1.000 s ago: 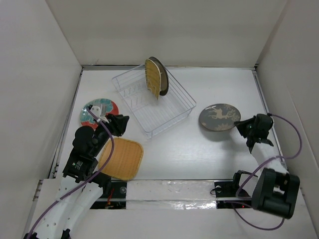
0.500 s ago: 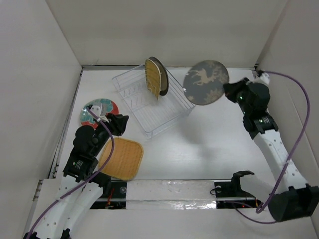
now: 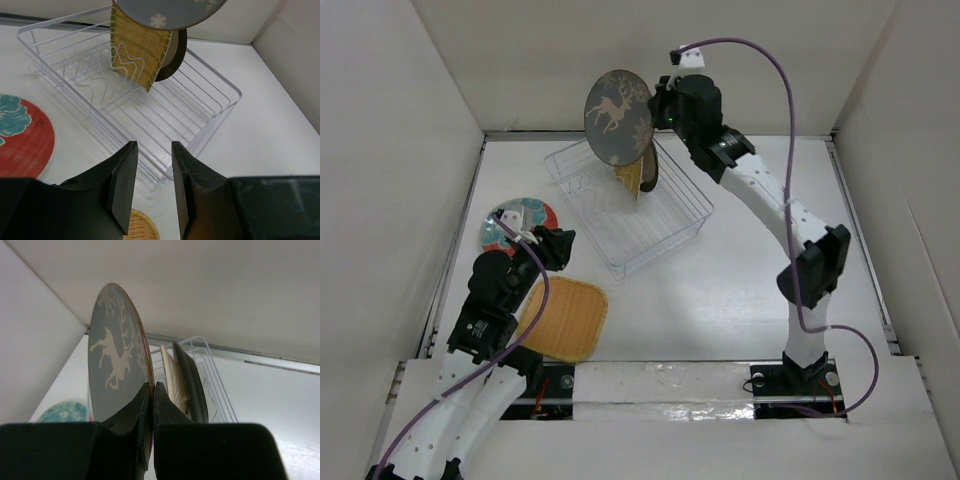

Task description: Load the plates into the dish rack

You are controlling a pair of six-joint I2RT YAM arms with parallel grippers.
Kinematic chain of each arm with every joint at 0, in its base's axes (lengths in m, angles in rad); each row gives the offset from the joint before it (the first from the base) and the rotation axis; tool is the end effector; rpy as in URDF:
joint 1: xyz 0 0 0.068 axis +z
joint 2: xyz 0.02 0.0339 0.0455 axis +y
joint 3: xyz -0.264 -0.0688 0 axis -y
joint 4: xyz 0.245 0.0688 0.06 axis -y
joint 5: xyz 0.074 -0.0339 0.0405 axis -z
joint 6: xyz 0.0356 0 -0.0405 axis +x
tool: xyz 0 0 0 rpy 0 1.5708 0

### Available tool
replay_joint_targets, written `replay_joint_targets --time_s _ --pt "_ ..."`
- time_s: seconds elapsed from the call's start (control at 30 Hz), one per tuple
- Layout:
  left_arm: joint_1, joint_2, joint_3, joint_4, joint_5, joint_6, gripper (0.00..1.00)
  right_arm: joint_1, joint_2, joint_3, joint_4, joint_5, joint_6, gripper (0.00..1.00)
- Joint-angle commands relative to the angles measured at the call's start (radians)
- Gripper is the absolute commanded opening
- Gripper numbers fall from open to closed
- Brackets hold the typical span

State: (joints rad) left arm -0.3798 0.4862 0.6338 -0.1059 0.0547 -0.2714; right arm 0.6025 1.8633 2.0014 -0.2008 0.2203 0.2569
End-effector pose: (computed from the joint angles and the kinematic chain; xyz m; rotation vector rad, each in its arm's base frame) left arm 0.1196 -0.0498 0.3368 0.1285 1.5503 -0.5589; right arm 0.3662 0.2424 0.4526 -0.1145 1.6495 0.4781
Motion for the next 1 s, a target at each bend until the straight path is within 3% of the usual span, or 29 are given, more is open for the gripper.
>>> replay_joint_targets --time_s 0.0,0.1,0.23,0.8,0.97 --pt "-0.004 0.012 0.001 0.026 -0.023 0.008 0.30 0.023 0.098 0.265 0.041 0.160 -0.135 0.00" --pt "-0.004 0.023 0.004 0.026 -0.030 0.008 0.30 0.063 0.224 0.417 0.029 0.241 -0.203 0.00" --pt "-0.004 0.031 0.003 0.026 -0.039 0.009 0.30 0.111 0.315 0.478 0.083 0.361 -0.378 0.00" --pt "0.039 0.054 0.001 0.037 0.005 0.008 0.30 0.264 0.433 0.277 0.498 0.637 -0.803 0.00" --pt "0.039 0.051 0.001 0.037 0.008 0.008 0.30 0.283 0.427 0.267 0.440 0.593 -0.729 0.00"
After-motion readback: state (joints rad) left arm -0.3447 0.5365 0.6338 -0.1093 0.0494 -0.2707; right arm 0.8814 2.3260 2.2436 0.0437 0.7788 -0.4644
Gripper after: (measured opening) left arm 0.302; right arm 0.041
